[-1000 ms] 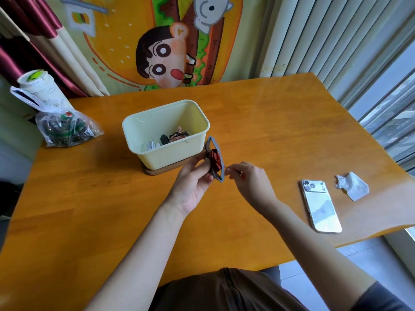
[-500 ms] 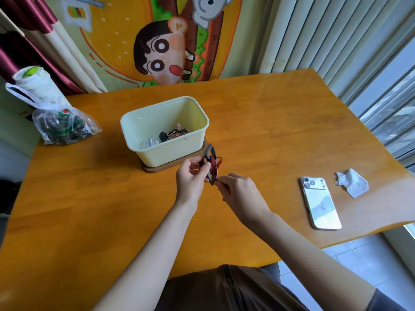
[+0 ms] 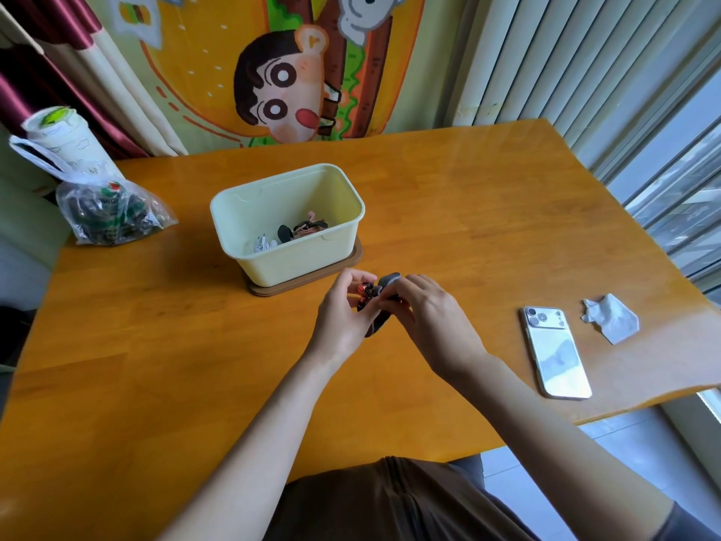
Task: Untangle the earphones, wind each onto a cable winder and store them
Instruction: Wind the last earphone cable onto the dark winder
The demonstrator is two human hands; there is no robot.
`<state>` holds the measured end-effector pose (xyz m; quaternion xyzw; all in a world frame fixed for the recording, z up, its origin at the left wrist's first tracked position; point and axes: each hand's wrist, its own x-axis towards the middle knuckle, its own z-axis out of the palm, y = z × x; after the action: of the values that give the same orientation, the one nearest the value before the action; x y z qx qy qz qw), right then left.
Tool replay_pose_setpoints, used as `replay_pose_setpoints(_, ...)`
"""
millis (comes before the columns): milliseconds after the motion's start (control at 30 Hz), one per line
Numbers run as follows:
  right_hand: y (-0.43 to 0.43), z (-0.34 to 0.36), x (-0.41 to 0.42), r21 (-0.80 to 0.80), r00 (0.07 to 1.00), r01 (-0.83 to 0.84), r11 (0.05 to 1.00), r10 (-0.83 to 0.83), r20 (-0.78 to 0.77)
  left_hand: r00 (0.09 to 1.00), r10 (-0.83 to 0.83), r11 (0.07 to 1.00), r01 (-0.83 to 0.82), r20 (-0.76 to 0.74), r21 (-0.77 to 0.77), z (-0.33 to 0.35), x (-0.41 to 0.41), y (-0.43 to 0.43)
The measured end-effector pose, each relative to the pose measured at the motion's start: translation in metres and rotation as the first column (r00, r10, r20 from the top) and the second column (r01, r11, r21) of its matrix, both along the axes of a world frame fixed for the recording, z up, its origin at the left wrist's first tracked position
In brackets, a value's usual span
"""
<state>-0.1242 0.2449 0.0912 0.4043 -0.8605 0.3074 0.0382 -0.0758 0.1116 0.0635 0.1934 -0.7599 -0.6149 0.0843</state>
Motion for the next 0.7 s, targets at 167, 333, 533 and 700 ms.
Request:
replay_pose_setpoints(167, 0.004, 0.011, -0.013, 0.076, 0.995, -0.074, 0.994, 0.078, -0.055, 0.998, -0.027, 0.986, 0.016, 0.064, 0.167, 0.007, 0.002, -0.004)
replay_pose_setpoints(333, 0.003, 0.019, -0.021, 0.003, 0.981, -0.094, 0.996, 0.092, 0.169, 0.999, 0.011, 0.907, -0.033, 0.053, 0.419, 0.012, 0.004, -0.001)
replay_pose_setpoints(533, -0.002, 0.015, -0.023, -0.013, 0.987, 0.000, 1.000, 0.002, 0.161, 0.978, 0.192, 0.631, -0.186, 0.081, 0.753, 0.017, 0.001, -0.001)
replay_pose_setpoints(700, -0.009, 0.009, -0.011, -0.110, 0.994, 0.059, 0.992, -0.049, 0.094, 0.979, 0.192, 0.557, -0.172, 0.075, 0.812, 0.015, -0.003, 0.006)
